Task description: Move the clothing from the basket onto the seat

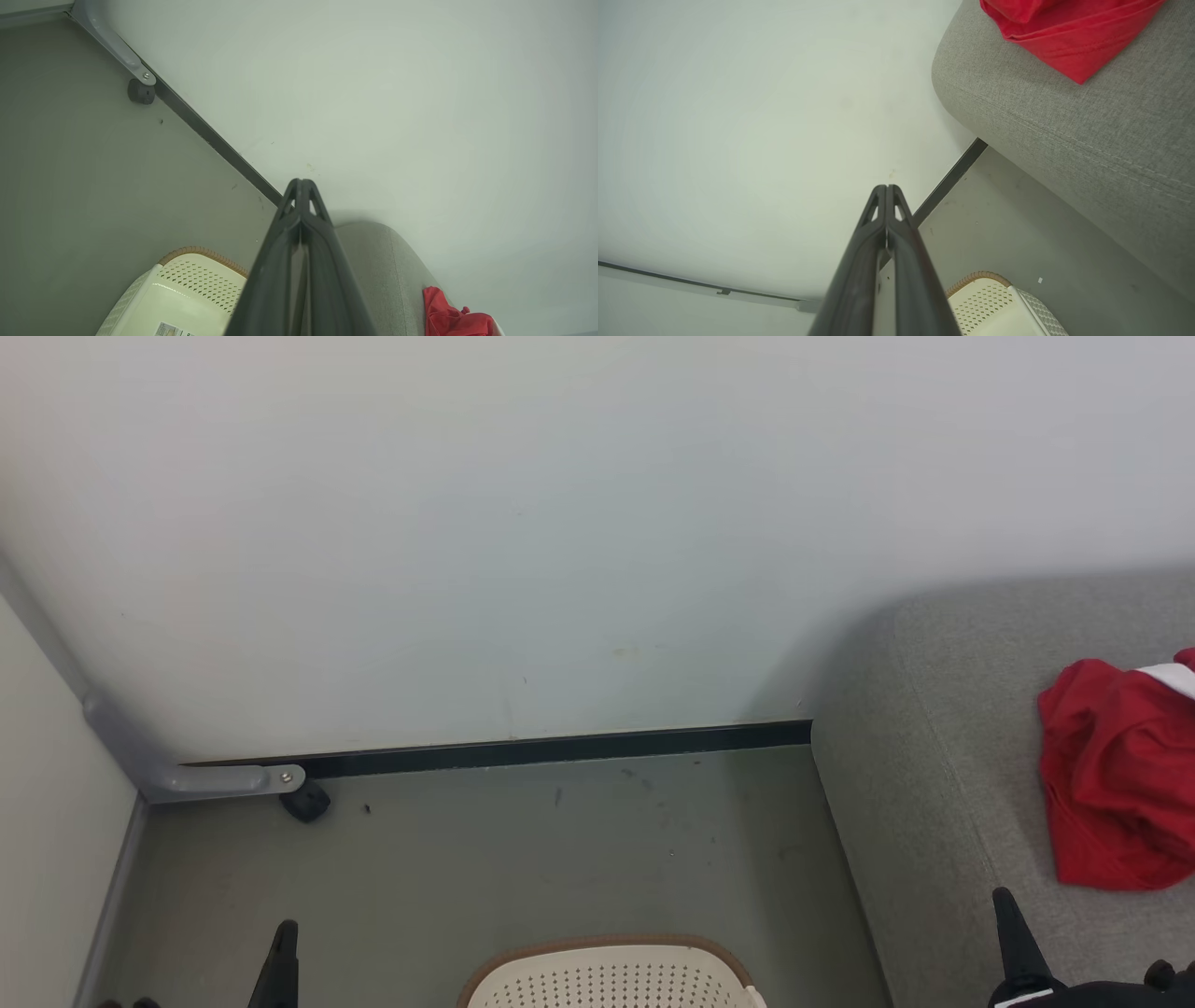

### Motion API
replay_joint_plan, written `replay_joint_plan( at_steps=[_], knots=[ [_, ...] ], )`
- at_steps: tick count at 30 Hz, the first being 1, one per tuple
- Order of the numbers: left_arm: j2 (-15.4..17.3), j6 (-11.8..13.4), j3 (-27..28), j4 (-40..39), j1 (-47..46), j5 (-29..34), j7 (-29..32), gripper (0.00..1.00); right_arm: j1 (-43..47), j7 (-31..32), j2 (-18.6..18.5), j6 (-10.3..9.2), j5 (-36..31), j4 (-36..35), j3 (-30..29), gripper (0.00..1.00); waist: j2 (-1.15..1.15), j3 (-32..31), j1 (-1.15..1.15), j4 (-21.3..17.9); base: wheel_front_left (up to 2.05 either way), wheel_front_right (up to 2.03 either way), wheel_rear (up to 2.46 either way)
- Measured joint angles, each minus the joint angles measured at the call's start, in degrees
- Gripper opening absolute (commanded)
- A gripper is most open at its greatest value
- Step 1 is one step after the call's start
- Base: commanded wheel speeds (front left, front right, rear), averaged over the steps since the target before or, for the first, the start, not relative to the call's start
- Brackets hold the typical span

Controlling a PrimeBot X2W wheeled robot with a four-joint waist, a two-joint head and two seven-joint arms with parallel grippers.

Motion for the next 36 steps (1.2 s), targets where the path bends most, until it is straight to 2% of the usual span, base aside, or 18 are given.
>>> replay_joint_plan(
  at_steps=[36],
  knots=[
    [-2.99,-3.78,6.26,0.92,-2.15,-22.08,7.25,0.0,-0.64,7.26,3.9,2.89,24.3,0.88,-9.7,0.0,0.0,-0.33,-0.01,0.4,0.0,0.0,0.0]
  ],
)
